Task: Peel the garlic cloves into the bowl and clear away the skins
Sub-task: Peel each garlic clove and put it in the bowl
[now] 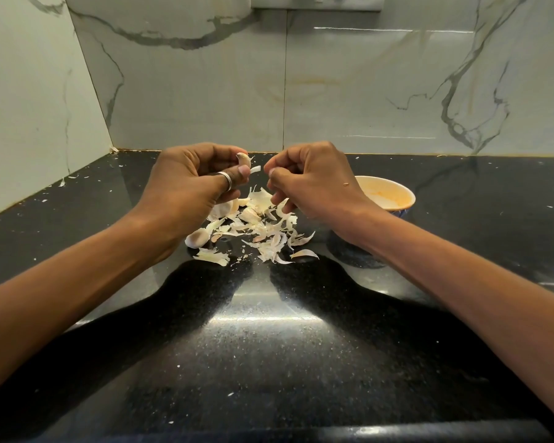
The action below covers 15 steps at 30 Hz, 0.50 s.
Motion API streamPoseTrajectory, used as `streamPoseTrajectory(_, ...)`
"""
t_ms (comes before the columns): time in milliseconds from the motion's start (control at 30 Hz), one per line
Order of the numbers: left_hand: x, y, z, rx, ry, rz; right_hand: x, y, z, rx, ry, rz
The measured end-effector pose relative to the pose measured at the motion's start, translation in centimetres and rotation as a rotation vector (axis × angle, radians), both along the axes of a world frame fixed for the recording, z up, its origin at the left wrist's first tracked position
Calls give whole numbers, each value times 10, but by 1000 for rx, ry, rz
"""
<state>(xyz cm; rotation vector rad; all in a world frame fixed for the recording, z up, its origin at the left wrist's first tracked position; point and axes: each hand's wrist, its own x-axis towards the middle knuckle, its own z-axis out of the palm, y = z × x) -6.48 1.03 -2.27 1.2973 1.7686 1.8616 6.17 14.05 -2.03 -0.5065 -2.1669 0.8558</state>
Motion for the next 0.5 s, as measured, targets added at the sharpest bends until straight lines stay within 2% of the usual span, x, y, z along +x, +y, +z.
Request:
streamPoseTrajectory(167, 0, 0, -1, -1, 8, 2, 0, 2, 0, 33, 8, -21)
streamPoseTrajectory(500, 0, 1, -2, -42, 53, 8, -5, 0, -3, -99, 38, 94)
